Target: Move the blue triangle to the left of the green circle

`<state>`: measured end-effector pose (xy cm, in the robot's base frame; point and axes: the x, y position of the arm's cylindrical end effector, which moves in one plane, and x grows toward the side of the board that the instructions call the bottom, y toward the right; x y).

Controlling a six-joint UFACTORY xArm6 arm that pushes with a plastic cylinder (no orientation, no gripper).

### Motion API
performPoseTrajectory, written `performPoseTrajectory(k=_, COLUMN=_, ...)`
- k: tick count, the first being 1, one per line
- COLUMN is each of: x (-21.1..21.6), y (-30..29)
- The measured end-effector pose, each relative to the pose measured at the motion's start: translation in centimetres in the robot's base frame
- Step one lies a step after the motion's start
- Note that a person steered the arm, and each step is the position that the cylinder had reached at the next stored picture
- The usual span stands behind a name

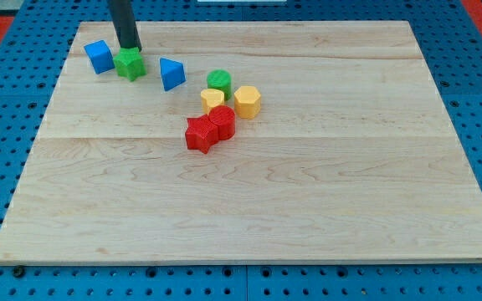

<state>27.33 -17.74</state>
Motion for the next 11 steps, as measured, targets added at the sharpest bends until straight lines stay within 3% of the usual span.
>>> performPoseTrajectory(k=2, x=5.9, y=4.6)
performPoseTrajectory(k=4, x=2.4, y=5.6)
performPoseTrajectory(k=7, x=-2.2, y=11.8)
performPoseTrajectory(k=9, x=2.5, y=14.2)
performPoseTrajectory(k=11, x=2.5, y=11.6)
